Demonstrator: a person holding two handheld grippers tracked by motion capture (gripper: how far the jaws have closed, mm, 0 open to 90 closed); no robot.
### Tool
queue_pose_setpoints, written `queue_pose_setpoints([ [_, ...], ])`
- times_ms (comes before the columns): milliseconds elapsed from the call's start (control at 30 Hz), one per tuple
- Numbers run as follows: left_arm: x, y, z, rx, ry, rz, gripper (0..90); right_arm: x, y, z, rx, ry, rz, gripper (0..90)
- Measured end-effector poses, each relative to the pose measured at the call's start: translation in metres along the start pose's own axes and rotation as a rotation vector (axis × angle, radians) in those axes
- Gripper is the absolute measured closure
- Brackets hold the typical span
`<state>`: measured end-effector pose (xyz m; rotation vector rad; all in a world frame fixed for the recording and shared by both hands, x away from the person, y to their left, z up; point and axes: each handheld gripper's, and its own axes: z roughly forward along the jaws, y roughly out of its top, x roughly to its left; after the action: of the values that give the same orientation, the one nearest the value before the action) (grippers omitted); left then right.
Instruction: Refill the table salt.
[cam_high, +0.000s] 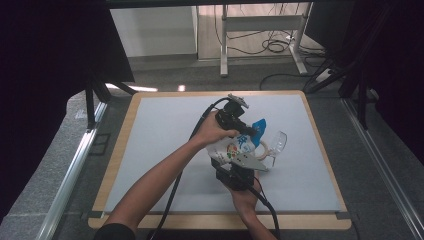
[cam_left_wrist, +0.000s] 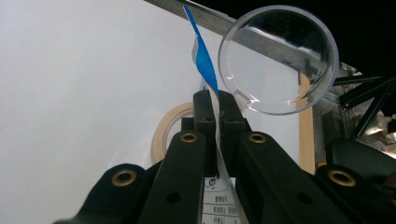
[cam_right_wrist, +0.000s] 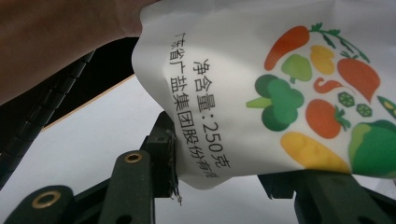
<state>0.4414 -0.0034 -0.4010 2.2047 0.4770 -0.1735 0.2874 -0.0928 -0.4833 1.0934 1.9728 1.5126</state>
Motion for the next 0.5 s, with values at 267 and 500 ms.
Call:
queue_pose_setpoints([
  [267,0.0002,0.0005,0.0005,0.008,0.003,0.003,90.0,-0.0001,0.0,0.0006,-0.002,0.002,0.005,55.3],
  [500,0.0003,0.0011,0.0006,0.012,0.004,0.002,90.0,-0.0003,0.0002,0.0008,-0.005,0.001,0.007,55.3],
])
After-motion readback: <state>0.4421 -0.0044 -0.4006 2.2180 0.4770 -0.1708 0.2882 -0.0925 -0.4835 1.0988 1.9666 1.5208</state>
